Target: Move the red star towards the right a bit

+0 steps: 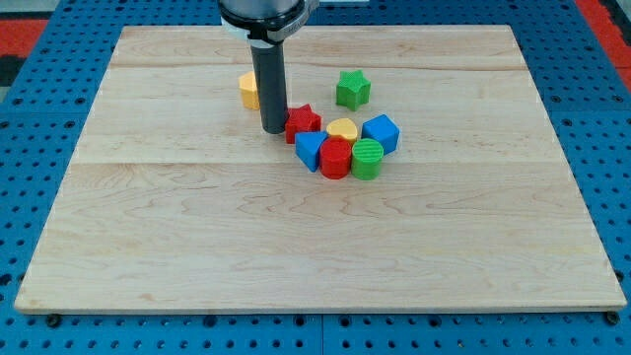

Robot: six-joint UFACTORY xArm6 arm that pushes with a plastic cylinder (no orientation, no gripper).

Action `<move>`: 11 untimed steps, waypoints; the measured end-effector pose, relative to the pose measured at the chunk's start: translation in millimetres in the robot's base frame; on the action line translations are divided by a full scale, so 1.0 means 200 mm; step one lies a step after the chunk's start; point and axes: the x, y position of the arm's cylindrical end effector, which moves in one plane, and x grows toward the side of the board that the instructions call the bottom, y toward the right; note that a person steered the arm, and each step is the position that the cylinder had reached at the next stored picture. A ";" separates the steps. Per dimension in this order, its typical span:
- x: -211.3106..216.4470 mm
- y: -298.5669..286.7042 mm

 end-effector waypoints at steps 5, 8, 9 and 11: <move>0.00 0.02; 0.00 0.00; 0.00 -0.01; 0.00 -0.01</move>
